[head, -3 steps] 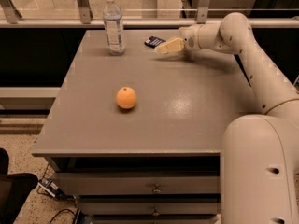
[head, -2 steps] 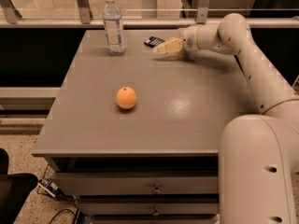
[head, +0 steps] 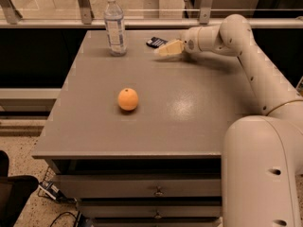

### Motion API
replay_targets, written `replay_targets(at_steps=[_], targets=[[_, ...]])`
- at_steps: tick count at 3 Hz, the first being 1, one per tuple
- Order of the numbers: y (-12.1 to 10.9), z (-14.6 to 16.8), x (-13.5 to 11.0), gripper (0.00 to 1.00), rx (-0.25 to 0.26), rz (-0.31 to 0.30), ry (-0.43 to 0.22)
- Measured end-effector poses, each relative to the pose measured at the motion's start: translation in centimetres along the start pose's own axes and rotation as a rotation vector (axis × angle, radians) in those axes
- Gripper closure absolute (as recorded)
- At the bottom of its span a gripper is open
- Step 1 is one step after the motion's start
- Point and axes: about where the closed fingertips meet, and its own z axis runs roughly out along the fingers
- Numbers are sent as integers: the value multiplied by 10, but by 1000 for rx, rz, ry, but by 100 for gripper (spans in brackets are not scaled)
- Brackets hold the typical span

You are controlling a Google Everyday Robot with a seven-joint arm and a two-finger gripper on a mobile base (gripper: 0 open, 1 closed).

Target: Pick rxbar blueberry

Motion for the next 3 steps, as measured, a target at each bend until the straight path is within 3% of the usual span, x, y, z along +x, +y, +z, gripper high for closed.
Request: replay_targets(at_steps=[1,2,3], targets=[[3,8,7,0,17,-12,58],[4,16,15,15,22,-14,94],[6,22,18,39,16,-14,105]])
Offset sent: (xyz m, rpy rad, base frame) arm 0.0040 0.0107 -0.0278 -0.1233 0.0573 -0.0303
